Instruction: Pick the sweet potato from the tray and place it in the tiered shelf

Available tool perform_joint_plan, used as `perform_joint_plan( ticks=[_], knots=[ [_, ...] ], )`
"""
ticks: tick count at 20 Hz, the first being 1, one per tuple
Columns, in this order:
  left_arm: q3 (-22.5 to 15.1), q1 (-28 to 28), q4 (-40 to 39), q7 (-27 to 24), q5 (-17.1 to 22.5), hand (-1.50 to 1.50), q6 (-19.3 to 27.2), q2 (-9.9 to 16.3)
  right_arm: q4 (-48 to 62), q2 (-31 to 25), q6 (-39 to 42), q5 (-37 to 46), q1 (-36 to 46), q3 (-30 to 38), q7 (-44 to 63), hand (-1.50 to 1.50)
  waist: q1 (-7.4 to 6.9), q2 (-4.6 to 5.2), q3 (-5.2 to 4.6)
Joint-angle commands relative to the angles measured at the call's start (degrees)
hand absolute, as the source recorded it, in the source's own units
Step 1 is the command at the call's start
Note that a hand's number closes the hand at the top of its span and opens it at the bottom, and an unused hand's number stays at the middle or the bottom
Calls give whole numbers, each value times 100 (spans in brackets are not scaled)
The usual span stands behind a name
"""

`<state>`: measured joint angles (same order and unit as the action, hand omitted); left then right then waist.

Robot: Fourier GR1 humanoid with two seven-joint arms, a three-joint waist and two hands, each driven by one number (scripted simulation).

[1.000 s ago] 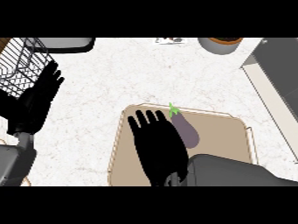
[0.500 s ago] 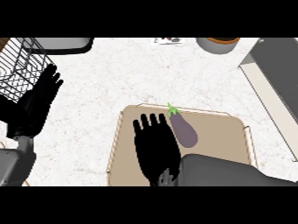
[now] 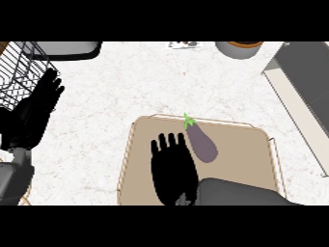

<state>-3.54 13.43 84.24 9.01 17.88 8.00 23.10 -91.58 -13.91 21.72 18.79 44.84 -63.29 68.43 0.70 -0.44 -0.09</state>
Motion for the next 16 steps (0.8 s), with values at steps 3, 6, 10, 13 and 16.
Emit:
perform_joint_plan(
  ticks=[3, 6, 10, 13, 16],
  knots=[
    [-9, 121, -6, 68, -69, 0, 47, -119, 85, 454, 330, 288, -167, 61, 1426, -150, -18, 13, 3],
    [-137, 97, -53, -42, -258, 0, 208, -330, -89, 203, 335, 495, -523, 42, 1209, -150, 11, 18, 4],
    [-90, -51, 105, -42, -215, 0, 110, -324, 310, 405, 355, 835, -649, 125, 980, -150, -48, 24, 5],
    [-144, -95, 174, 32, -350, 0, 196, -375, 389, 444, 358, 1041, -804, 235, 792, -150, -58, 29, 6],
    [101, -233, 1, -189, -188, 0, -161, -182, 527, 407, 296, 1228, -1021, 283, 570, -150, -66, 34, 4]
  ],
)
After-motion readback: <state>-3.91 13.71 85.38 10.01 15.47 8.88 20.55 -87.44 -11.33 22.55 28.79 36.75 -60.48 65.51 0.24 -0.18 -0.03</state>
